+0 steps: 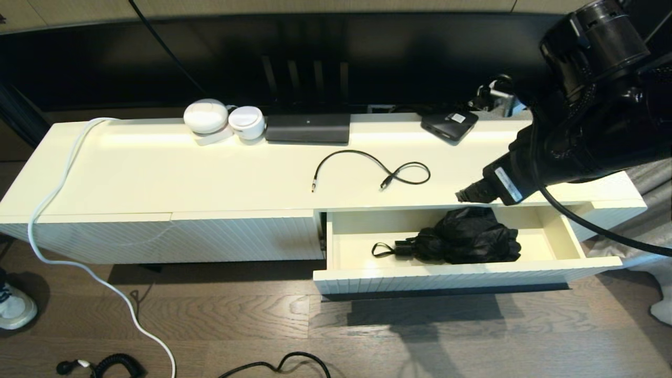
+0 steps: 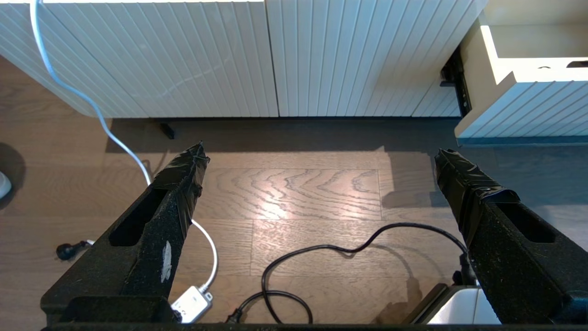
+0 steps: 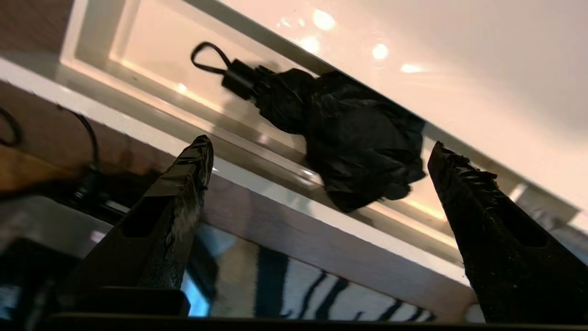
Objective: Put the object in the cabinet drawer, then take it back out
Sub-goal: Put the data cable in the drawer
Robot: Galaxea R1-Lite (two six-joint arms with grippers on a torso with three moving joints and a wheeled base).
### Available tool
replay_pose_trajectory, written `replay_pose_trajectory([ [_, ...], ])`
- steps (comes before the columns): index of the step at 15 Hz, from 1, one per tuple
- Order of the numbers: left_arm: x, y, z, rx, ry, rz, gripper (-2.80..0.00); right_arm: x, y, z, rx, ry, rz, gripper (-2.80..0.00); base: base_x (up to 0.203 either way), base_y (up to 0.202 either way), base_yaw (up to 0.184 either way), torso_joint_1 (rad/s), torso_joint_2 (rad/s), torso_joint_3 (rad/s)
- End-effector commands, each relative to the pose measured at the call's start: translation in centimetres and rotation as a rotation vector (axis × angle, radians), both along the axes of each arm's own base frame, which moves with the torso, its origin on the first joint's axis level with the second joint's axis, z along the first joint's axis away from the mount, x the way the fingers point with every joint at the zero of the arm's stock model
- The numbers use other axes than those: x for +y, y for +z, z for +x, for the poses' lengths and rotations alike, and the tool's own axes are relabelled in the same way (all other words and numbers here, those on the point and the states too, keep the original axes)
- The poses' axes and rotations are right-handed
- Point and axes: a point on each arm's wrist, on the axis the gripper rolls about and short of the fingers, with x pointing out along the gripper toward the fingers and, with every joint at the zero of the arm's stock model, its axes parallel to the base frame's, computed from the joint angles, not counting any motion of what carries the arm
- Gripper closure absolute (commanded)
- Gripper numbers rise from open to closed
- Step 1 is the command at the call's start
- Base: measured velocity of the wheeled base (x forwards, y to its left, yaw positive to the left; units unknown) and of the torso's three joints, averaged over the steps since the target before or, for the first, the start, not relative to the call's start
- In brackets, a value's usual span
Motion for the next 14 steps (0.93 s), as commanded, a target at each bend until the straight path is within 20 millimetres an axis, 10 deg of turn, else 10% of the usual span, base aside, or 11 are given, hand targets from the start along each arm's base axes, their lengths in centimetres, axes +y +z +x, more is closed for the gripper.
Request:
replay_pose_trajectory([
  [1, 0.0, 0.0, 0.0, 0.000, 0.000, -0.001, -2.80, 1.4, -1.6, 2.0, 0.062, -0.083, 0.089, -2.80, 0.000, 0.000, 0.000, 0.000, 0.00, 0.000],
  [14, 0.0, 0.0, 0.0, 0.000, 0.000, -0.001, -2.80, 4.4, -6.5, 8.8, 0.192, -0.114, 0.328, -2.80, 0.000, 0.000, 0.000, 0.000, 0.00, 0.000],
])
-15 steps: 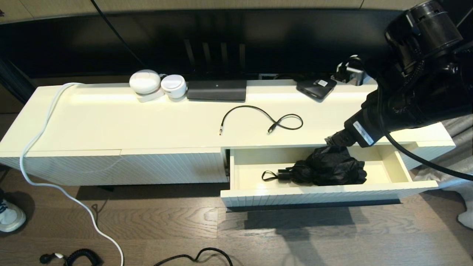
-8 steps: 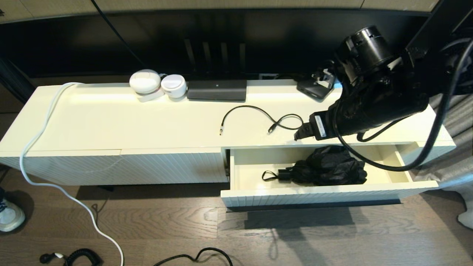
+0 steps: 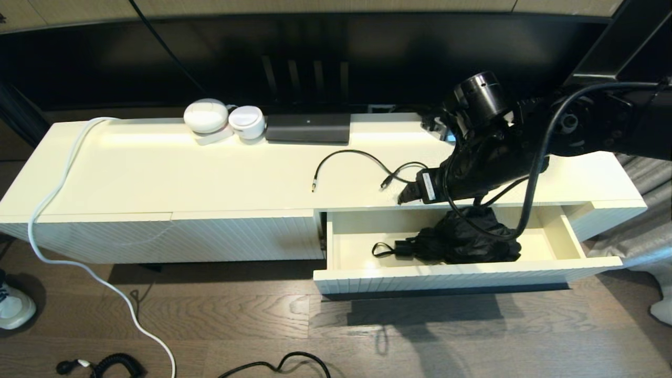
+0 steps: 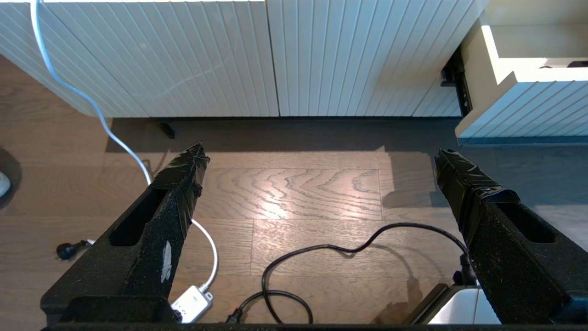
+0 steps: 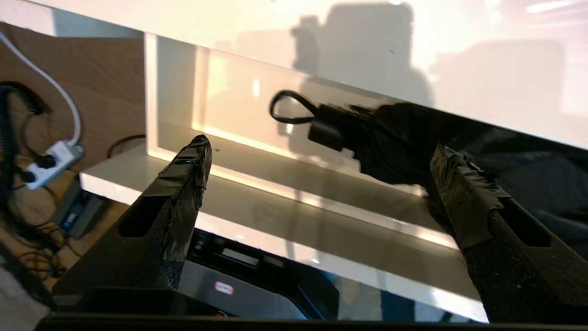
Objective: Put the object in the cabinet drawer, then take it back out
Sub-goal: Put the data cable in the drawer
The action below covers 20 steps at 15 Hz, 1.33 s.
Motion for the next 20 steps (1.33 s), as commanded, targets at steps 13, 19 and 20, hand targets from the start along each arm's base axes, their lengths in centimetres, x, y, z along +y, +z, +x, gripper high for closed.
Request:
replay_pose_trajectory([
  [13, 0.0, 0.0, 0.0, 0.000, 0.000, -0.001, -2.80, 1.7, -0.6, 2.1, -0.026, 0.047, 0.174, -2.80, 0.000, 0.000, 0.000, 0.000, 0.00, 0.000],
  [19, 0.0, 0.0, 0.0, 0.000, 0.000, -0.001, -2.80, 0.7, -1.2, 3.2, -0.020, -0.011, 0.211, -2.80, 0.000, 0.000, 0.000, 0.000, 0.00, 0.000],
  [20, 0.0, 0.0, 0.0, 0.000, 0.000, -0.001, -2.80, 0.4, -1.2, 3.5, -0.038, 0.008, 0.171, -2.80, 0.000, 0.000, 0.000, 0.000, 0.00, 0.000],
])
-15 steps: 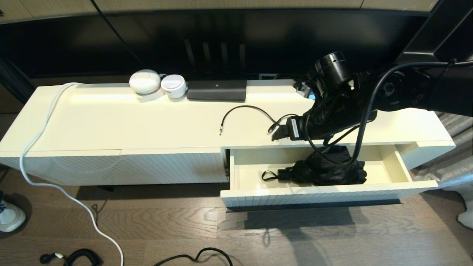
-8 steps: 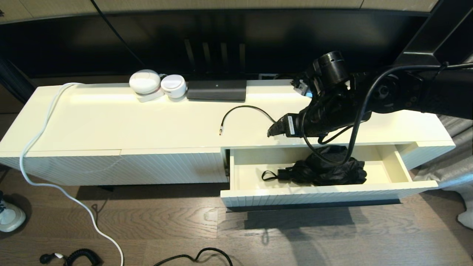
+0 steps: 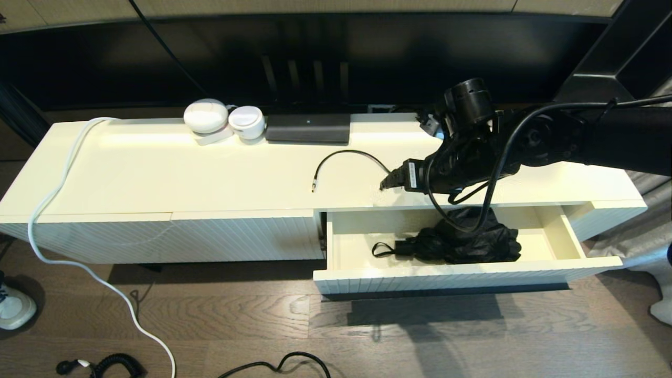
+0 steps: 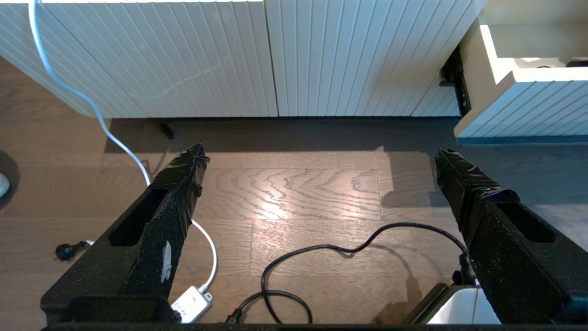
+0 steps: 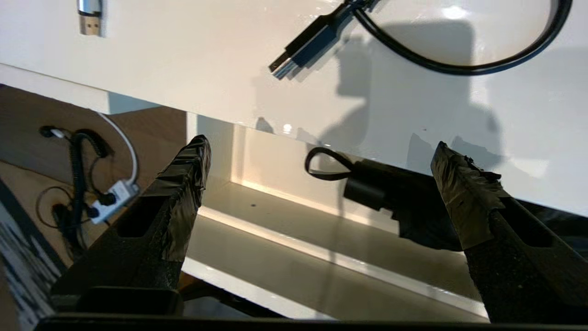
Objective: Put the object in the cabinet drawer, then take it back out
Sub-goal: Put the data cable in the drawer
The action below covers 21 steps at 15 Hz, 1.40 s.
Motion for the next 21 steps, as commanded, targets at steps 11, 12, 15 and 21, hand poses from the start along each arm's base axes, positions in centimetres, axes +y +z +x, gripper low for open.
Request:
replay_pose_trajectory([
  [11, 0.0, 0.0, 0.0, 0.000, 0.000, 0.000, -2.80, -3.6, 1.0, 0.9, -0.183, 0.127, -0.358, -2.80, 0.000, 0.000, 0.000, 0.000, 0.00, 0.000],
  [12, 0.0, 0.0, 0.0, 0.000, 0.000, 0.000, -2.80, -3.7, 0.7, 1.1, -0.177, 0.126, -0.360, -2.80, 0.000, 0.000, 0.000, 0.000, 0.00, 0.000],
  [15, 0.0, 0.0, 0.0, 0.000, 0.000, 0.000, -2.80, -3.9, 0.2, 1.7, -0.167, 0.116, -0.359, -2.80, 0.000, 0.000, 0.000, 0.000, 0.00, 0.000],
  [21, 0.0, 0.0, 0.0, 0.000, 0.002, 0.000, -2.80, -4.4, -1.1, 3.7, -0.201, 0.076, -0.342, -2.80, 0.000, 0.000, 0.000, 0.000, 0.00, 0.000],
])
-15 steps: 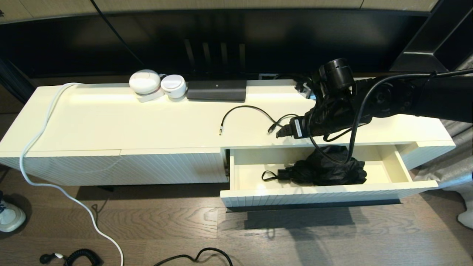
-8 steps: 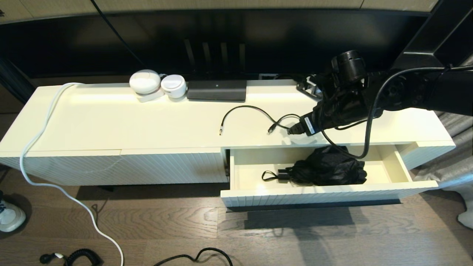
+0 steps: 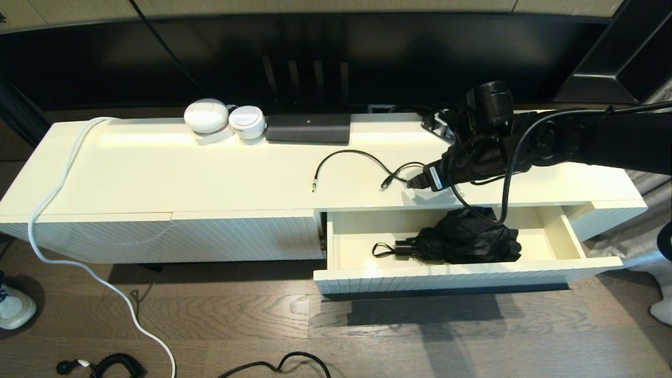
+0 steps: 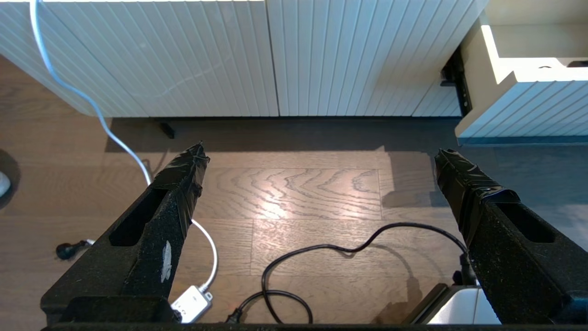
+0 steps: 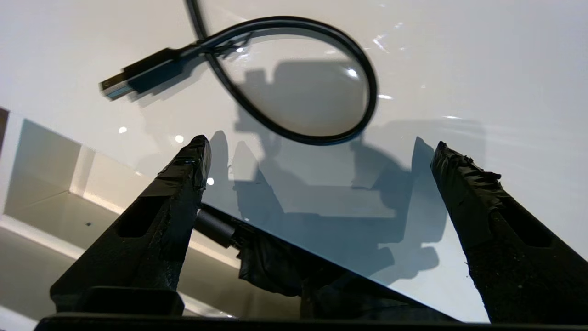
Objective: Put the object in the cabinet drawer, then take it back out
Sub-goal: Put the data cable in the drawer
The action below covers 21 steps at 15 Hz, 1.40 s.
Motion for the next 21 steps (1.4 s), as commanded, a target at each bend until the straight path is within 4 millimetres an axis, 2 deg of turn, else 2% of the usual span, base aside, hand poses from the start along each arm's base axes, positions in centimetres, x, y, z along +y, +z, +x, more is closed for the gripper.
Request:
replay_pose_trajectory([
  [1, 0.0, 0.0, 0.0, -0.001, 0.001, 0.000, -2.80, -0.1, -0.4, 0.4, 0.003, -0.007, -0.001, -2.80, 0.000, 0.000, 0.000, 0.000, 0.00, 0.000],
  [9, 0.0, 0.0, 0.0, -0.001, 0.000, 0.000, -2.80, 0.0, -0.3, 0.7, -0.028, -0.007, 0.013, -2.80, 0.000, 0.000, 0.000, 0.000, 0.00, 0.000],
  [15, 0.0, 0.0, 0.0, -0.001, 0.000, 0.000, -2.80, -0.1, -0.9, 1.1, -0.025, -0.011, 0.008, -2.80, 0.000, 0.000, 0.000, 0.000, 0.00, 0.000],
  [21, 0.0, 0.0, 0.0, -0.001, 0.000, 0.000, -2.80, -1.1, -1.3, 2.1, -0.062, -0.041, 0.024, -2.80, 0.000, 0.000, 0.000, 0.000, 0.00, 0.000],
])
